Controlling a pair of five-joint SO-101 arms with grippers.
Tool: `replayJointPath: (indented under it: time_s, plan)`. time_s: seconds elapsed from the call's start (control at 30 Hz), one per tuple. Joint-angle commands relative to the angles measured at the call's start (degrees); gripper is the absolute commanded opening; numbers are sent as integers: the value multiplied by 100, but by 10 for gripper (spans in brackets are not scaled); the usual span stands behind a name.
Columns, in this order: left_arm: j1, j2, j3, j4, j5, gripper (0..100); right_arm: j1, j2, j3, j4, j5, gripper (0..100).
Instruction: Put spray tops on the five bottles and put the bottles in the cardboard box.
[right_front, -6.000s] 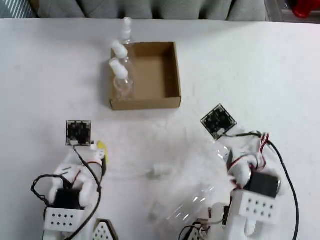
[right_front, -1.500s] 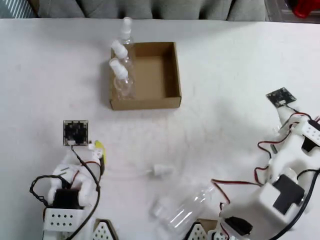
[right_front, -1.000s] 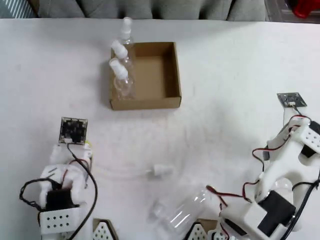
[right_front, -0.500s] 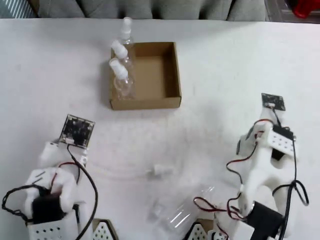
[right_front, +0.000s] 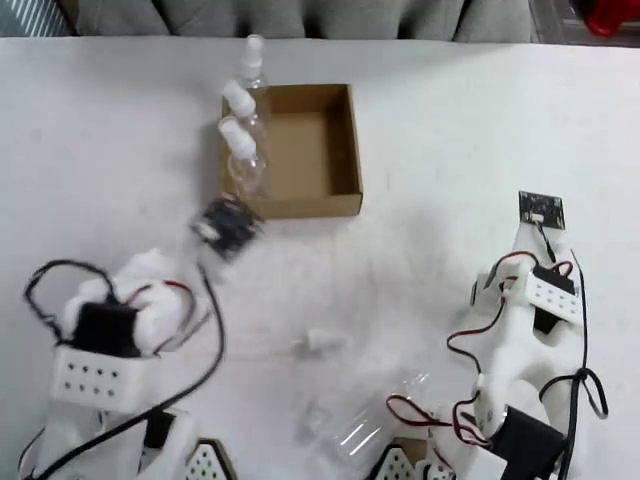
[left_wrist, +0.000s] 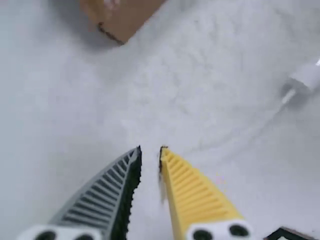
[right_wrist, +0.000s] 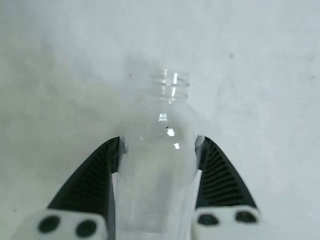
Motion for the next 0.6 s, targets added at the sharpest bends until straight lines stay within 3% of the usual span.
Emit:
replayJointPath:
  time_s: [0.0, 0.13, 0.27, 0.43, 0.57]
  plan:
    - [1156, 330, -334, 114, -747, 72, 127, -198, -35, -136, -53, 16]
    - [2070, 743, -299, 237, -1327, 72, 127, -198, -35, -136, -53, 16]
    - [2703, 1516, -431, 149, -1451, 73, 127, -198, 18, -145, -44, 16]
    - [2879, 2642, -862, -325, -1459, 80, 127, -198, 35, -145, -18, 16]
    - [2870, 3327, -1196, -545, -1697, 158, 101, -198, 44, -145, -9, 16]
